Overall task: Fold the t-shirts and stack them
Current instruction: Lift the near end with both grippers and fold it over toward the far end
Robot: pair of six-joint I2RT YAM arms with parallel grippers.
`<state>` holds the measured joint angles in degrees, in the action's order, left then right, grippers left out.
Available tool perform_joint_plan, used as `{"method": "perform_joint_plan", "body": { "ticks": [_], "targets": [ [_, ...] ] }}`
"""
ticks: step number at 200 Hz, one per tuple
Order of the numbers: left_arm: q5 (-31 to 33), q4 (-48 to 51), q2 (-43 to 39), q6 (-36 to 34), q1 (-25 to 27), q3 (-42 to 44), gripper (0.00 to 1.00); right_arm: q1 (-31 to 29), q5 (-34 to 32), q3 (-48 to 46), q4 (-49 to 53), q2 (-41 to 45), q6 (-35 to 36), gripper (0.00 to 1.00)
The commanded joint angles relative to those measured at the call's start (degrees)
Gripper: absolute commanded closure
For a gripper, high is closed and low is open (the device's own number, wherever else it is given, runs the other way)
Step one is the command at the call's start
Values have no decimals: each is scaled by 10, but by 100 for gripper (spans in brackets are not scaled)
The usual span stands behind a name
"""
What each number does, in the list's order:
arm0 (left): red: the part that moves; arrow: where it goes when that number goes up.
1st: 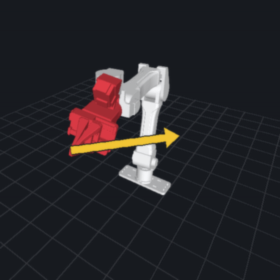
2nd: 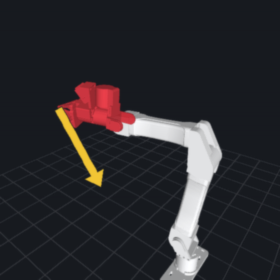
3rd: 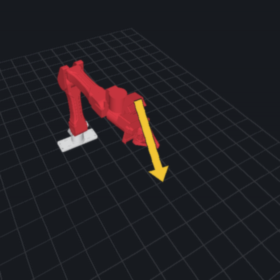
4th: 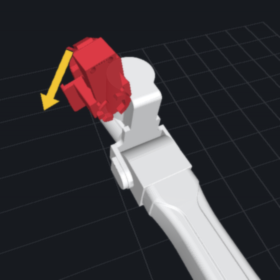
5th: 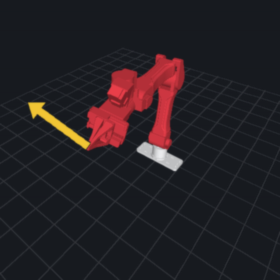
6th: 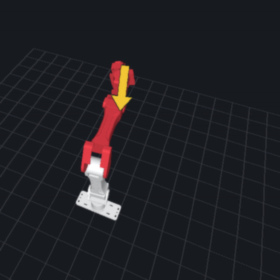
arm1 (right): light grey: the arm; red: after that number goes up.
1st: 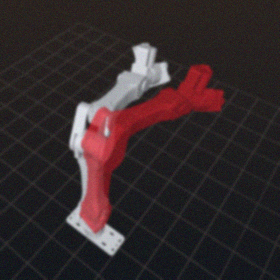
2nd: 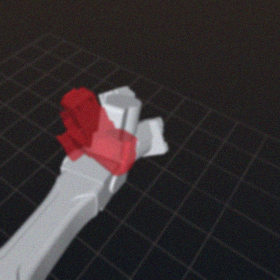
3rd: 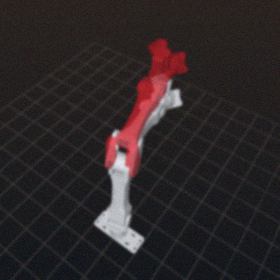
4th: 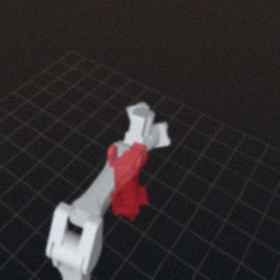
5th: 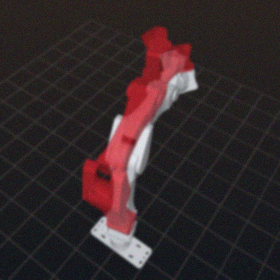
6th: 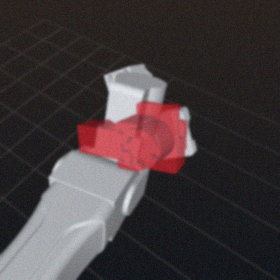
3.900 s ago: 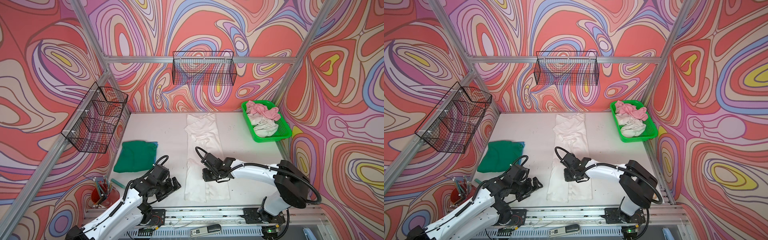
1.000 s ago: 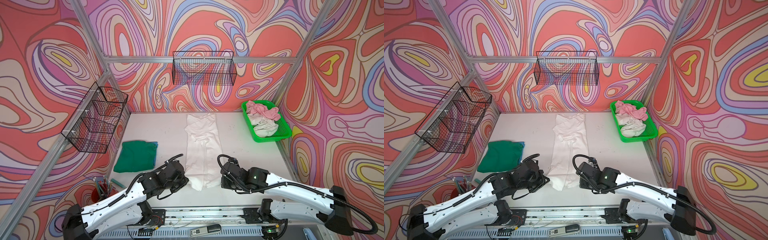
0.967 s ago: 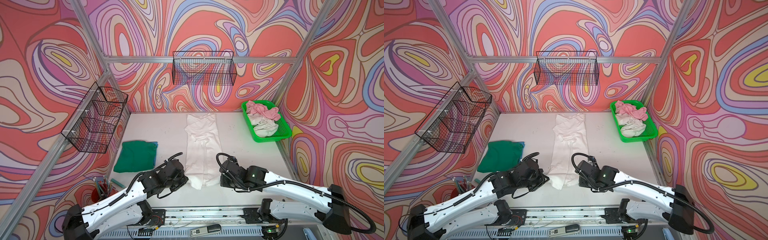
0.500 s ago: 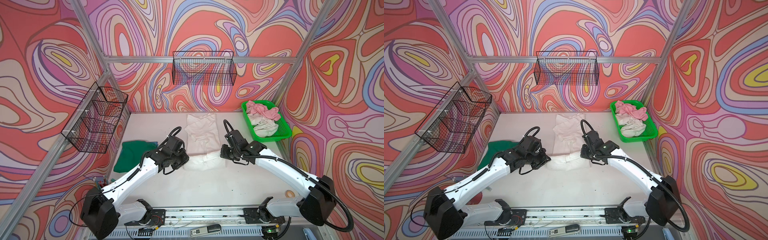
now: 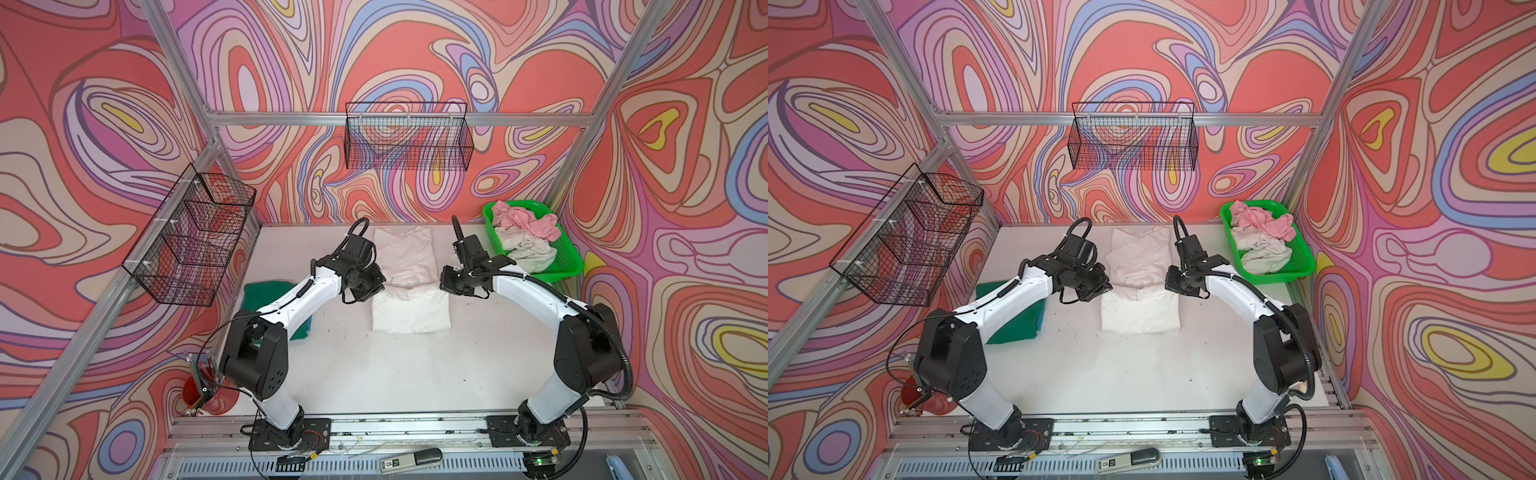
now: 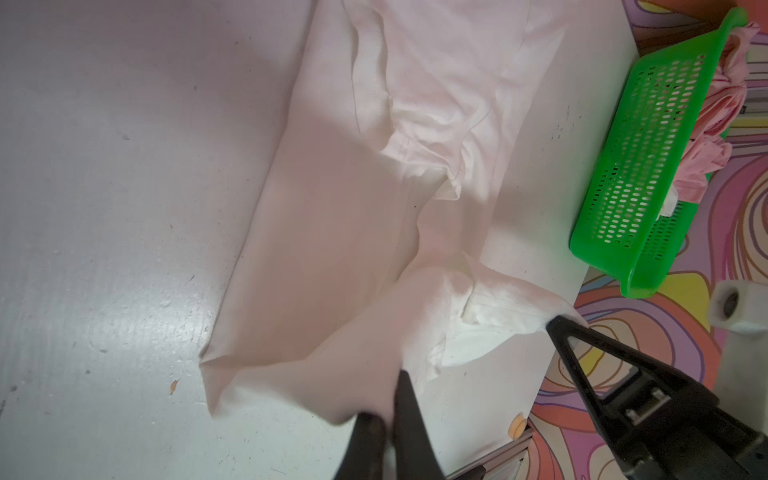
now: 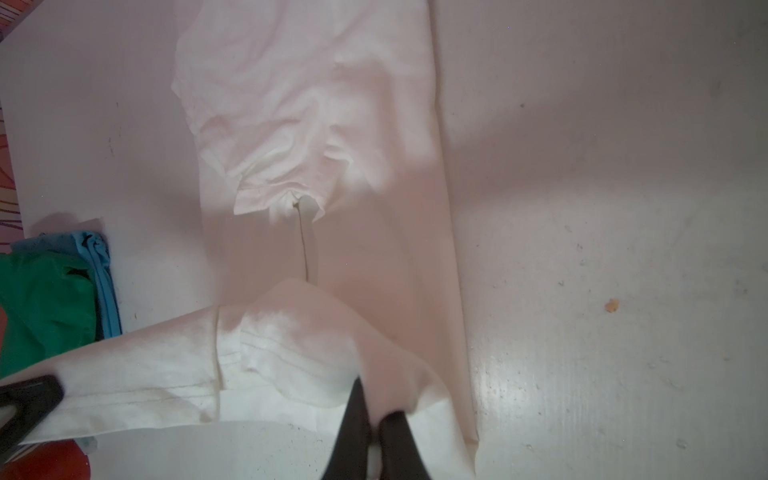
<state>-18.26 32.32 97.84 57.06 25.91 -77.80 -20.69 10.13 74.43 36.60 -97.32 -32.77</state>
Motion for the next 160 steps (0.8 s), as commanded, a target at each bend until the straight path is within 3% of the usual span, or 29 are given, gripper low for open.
{"method": "perform_joint_plan", "body": {
  "ticks": [1, 62, 160],
  "targets": [
    [-14, 28, 40, -24, -12, -38, 100, 12, 29, 29, -19, -27, 15, 100],
    [-24, 28, 123, -33, -30, -91, 100, 28, 54, 95, -22, -113, 20, 100],
    [-51, 12, 184, -36, -64, -147, 100, 37, 67, 136, -26, -169, 23, 100]
  ]
}}
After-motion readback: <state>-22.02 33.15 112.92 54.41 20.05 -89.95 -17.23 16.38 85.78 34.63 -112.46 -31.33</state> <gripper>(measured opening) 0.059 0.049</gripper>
